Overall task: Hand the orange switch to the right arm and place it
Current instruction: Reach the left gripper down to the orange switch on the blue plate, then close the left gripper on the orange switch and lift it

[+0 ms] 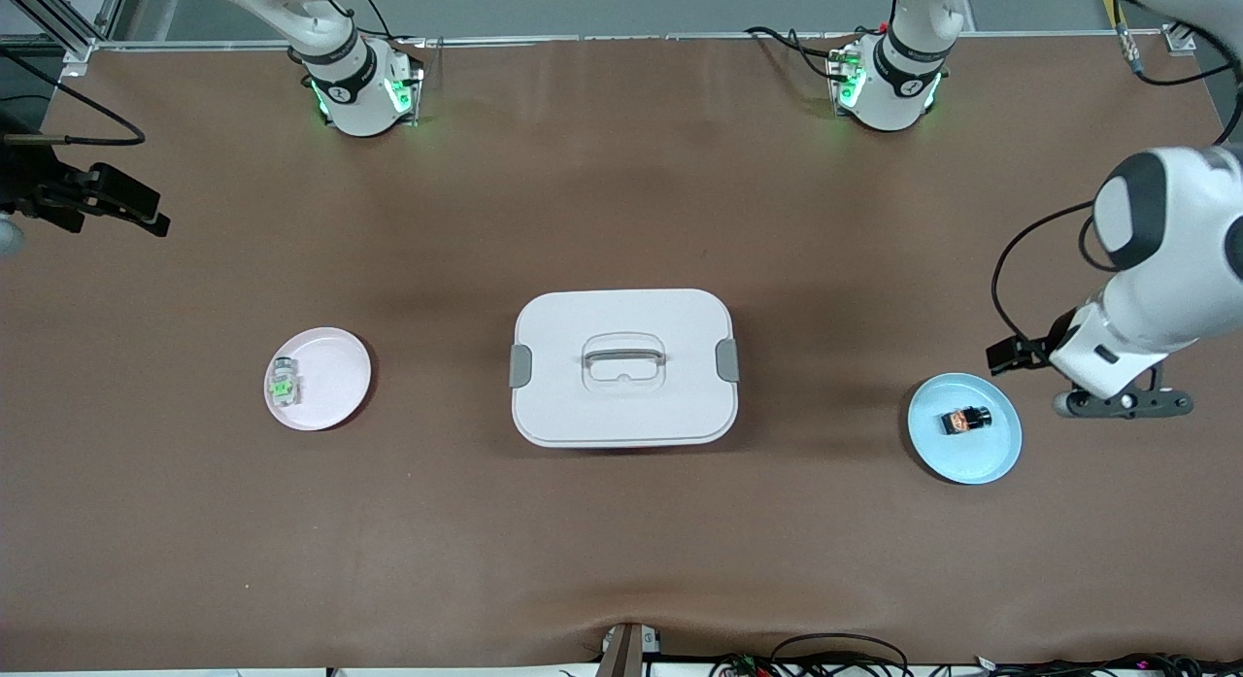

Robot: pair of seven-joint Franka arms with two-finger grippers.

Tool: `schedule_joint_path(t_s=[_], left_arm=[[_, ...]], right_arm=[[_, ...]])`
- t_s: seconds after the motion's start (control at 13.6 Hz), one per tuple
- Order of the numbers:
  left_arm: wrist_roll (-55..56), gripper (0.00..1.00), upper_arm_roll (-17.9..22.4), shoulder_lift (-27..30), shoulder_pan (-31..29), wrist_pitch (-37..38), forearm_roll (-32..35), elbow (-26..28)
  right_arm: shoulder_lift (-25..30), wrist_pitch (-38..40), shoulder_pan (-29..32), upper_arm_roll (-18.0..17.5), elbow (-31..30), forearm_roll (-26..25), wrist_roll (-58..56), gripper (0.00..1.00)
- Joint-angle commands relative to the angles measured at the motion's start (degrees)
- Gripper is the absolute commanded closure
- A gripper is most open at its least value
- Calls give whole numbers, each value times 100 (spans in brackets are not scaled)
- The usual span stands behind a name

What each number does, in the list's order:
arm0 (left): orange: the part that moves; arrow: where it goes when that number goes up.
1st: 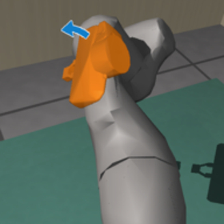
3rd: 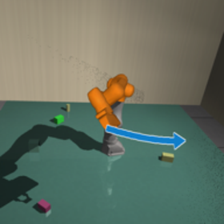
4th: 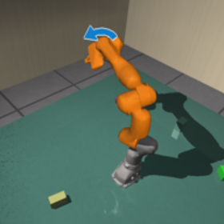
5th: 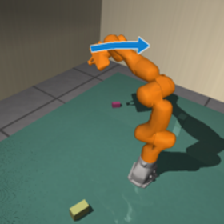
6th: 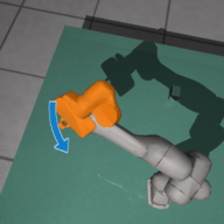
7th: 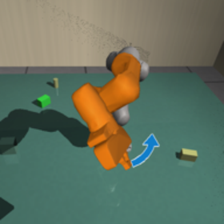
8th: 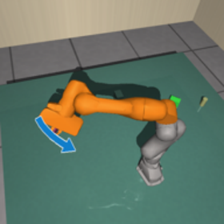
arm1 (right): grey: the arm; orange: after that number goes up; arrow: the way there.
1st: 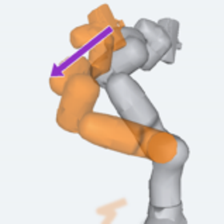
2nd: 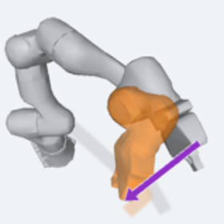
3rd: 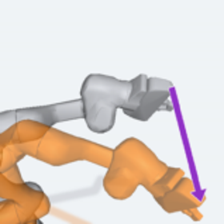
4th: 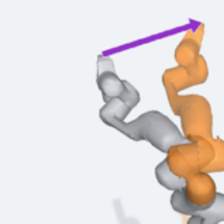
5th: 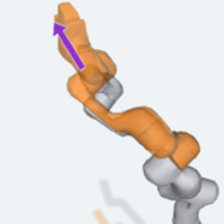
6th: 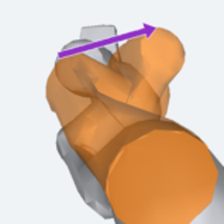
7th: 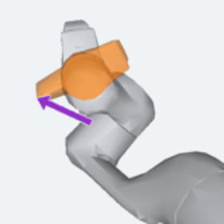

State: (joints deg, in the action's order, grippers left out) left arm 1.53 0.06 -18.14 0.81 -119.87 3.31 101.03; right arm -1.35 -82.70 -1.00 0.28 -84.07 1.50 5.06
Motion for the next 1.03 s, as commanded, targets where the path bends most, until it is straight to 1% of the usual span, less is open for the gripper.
schedule_joint_path(t_s=[0.0, 0.15, 0.29, 0.51, 0.66, 0.95], left_arm=[[5, 0, -24, -566, -203, -771, 135, 57], [5, 0, -15, -927, -265, -1343, 135, 197], [5, 0, -33, -1138, -344, -1810, 135, 329], [22, 0, -33, -1551, -423, -2442, 126, 365], [22, 0, -41, -1684, -441, -2506, 66, 339], [75, 0, -68, -1746, -433, -2506, -48, 347]], right_arm=[[126, -1, -6, 7, -101, -62, -66, 0], [126, -1, -6, 7, -110, -62, -66, 0], [126, -1, -6, 7, -110, -62, -66, 0], [126, -1, -6, 7, -110, -62, -66, 0], [126, -1, -15, 7, -110, -62, -66, 0], [144, -1, -6, 7, -110, -62, -66, 0]])
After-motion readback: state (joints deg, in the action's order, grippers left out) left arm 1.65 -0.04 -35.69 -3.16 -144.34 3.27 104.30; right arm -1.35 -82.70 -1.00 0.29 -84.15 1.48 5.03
